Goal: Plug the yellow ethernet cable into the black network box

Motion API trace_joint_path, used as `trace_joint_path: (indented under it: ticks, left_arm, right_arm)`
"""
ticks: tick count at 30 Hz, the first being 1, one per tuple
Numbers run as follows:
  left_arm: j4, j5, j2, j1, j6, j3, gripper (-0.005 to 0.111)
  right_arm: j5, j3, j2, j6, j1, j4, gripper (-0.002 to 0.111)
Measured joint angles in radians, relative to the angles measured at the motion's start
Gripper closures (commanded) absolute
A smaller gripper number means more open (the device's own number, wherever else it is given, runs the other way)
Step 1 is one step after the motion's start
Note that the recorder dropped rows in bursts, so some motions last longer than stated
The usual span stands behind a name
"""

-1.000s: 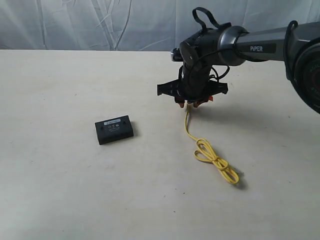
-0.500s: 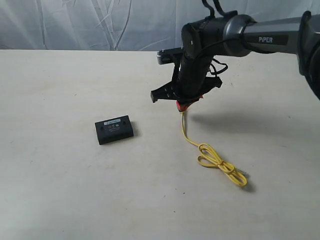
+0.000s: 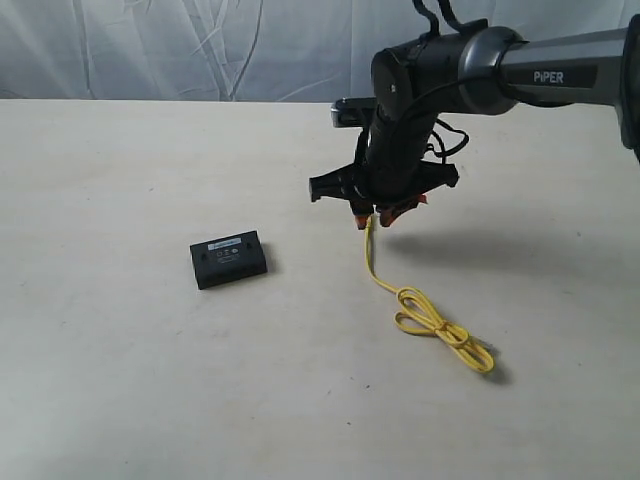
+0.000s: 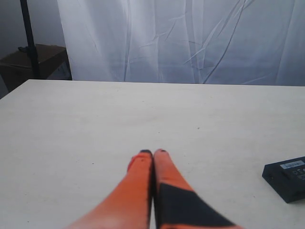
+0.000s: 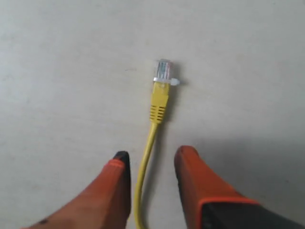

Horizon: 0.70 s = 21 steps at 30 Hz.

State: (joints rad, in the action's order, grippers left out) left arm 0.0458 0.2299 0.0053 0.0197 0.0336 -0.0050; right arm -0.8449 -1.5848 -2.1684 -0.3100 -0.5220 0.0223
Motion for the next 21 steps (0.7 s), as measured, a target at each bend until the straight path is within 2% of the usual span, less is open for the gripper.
trace_joint_path:
  ticks: [12,14,16,21]
  left_arm:
    - [0.000,0.000,0.000,0.000,0.000,0.000,0.106]
    - [0.000,0.000,0.000,0.000,0.000,0.000,0.106]
    - [0.000,0.000,0.000,0.000,0.000,0.000,0.106]
    - [0.000,0.000,0.000,0.000,0.000,0.000,0.106]
  right_arm:
    - [0.054,0.004,-0.077,-0.069,-0.041,0.022,0.078]
    - [0.054,0.004,-0.077,-0.079,-0.041,0.029,0.090]
    - [0.049,0.004,-0.077,-0.084,-0.041,0.045,0.109]
    - [0.024,0.004,-0.075,-0.065,-0.041,0.069,0.108]
